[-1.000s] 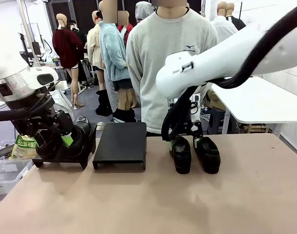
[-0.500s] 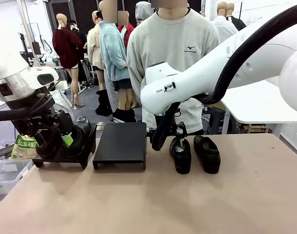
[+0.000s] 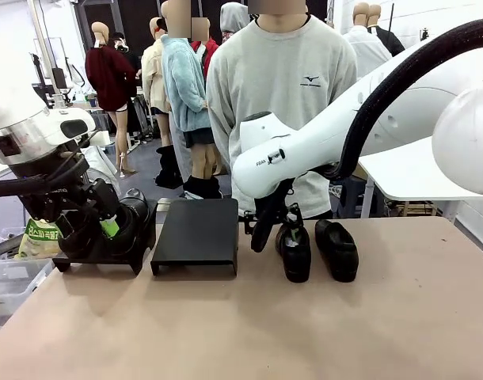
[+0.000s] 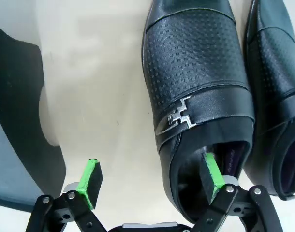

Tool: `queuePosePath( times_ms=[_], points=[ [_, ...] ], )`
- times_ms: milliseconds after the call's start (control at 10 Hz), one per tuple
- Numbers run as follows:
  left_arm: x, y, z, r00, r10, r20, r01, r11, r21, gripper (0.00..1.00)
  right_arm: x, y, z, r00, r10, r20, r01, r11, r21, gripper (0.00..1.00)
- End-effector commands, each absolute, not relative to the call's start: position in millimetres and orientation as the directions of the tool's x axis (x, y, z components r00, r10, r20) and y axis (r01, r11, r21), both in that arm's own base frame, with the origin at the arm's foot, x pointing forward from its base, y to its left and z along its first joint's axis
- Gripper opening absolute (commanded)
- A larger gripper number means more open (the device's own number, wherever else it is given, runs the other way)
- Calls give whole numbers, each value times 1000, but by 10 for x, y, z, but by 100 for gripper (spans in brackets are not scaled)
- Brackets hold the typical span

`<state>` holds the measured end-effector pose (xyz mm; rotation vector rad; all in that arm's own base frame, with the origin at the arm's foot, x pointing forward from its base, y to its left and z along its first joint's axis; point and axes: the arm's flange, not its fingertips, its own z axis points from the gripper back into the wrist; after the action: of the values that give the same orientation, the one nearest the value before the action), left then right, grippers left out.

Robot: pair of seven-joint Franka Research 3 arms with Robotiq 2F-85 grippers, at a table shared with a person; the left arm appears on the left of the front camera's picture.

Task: Organize the shoes by placing them on the stand.
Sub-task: Pick up one Shoe and place it in the middle of the table.

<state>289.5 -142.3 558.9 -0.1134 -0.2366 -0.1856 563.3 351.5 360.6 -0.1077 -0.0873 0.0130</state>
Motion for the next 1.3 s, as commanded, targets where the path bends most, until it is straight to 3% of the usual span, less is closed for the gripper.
queuePosePath(
  times_ms=[0, 200, 300, 800, 1200],
  points=[
    [2896, -1425, 5593, 955, -173, 240, 202, 974, -102, 100, 5567, 3492, 3541, 996, -26, 90, 33, 996, -80, 100],
    [2896, -1425, 5593, 955, -173, 240, 202, 974, -102, 100, 5564, 3439, 3440, 997, -51, 55, 55, 995, -79, 97],
    [2896, -1425, 5593, 955, -173, 240, 202, 974, -102, 100, 5559, 3422, 3378, 997, -57, 43, 61, 995, -79, 85],
    [2896, -1425, 5593, 955, -173, 240, 202, 974, -102, 100, 5555, 3321, 3365, 996, -80, 37, 83, 993, -81, 0],
    [2896, -1425, 5593, 955, -173, 240, 202, 974, -102, 100, 5569, 3284, 3372, 996, -89, 23, 90, 993, -80, 0]
  ],
)
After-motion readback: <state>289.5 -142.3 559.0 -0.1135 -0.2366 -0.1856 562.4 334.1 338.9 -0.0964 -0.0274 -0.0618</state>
